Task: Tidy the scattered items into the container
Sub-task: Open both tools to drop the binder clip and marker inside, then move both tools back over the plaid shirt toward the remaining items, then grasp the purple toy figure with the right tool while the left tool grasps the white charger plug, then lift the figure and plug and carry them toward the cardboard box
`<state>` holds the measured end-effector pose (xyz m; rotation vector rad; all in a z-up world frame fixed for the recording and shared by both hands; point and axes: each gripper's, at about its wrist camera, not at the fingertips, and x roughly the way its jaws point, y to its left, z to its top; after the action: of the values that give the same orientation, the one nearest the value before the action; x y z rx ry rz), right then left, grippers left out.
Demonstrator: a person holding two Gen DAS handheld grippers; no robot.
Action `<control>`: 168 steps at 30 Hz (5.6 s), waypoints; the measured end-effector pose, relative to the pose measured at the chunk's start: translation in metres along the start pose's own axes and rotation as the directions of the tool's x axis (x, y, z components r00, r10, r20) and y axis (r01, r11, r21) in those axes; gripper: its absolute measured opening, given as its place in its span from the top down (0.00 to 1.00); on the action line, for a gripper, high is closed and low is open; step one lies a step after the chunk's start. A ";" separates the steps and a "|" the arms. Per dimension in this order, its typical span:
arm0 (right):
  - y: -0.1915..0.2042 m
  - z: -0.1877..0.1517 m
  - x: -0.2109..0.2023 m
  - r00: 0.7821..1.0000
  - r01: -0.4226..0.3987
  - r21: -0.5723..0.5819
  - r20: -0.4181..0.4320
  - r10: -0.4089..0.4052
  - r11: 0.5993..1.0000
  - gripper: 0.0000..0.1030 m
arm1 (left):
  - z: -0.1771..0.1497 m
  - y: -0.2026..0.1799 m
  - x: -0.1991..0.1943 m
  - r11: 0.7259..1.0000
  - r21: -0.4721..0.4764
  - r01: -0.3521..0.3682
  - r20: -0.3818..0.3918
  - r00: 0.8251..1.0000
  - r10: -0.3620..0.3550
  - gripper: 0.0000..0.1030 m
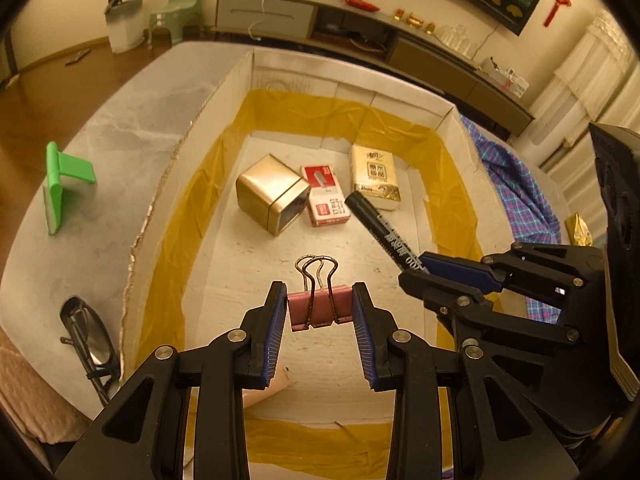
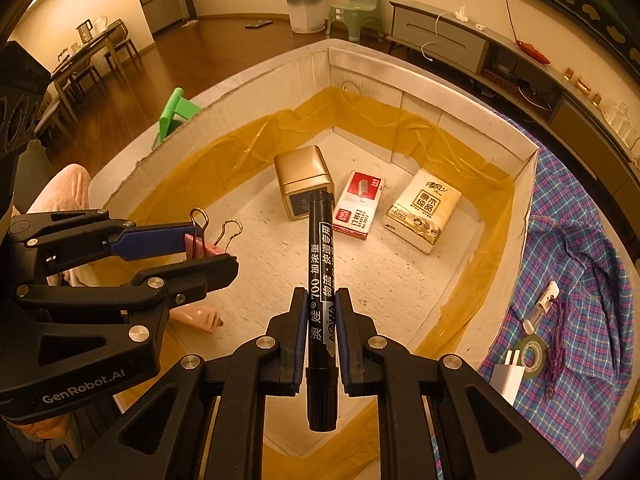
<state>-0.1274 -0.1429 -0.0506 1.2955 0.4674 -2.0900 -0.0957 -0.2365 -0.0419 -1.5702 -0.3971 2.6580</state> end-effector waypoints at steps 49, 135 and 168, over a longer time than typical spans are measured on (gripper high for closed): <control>-0.004 -0.065 -0.081 0.982 -0.147 0.053 0.128 0.140 0.988 0.74 | -0.046 -0.060 -0.070 0.986 0.109 -0.123 0.048 0.992 0.118 0.59; -0.292 -0.133 0.002 0.985 -0.103 0.470 0.173 0.023 0.877 0.72 | -0.013 -0.220 0.139 0.991 0.118 0.063 0.050 0.996 -0.069 0.79; -0.259 -0.155 -0.038 0.949 -0.263 0.550 0.295 0.110 0.793 0.76 | -0.049 -0.223 0.062 0.980 0.181 0.080 0.098 0.990 -0.099 0.79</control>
<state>-0.1862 0.1525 -0.0939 1.2987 -0.4479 -2.2620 -0.1065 -0.0015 -0.0657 -1.3338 -0.2213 2.6331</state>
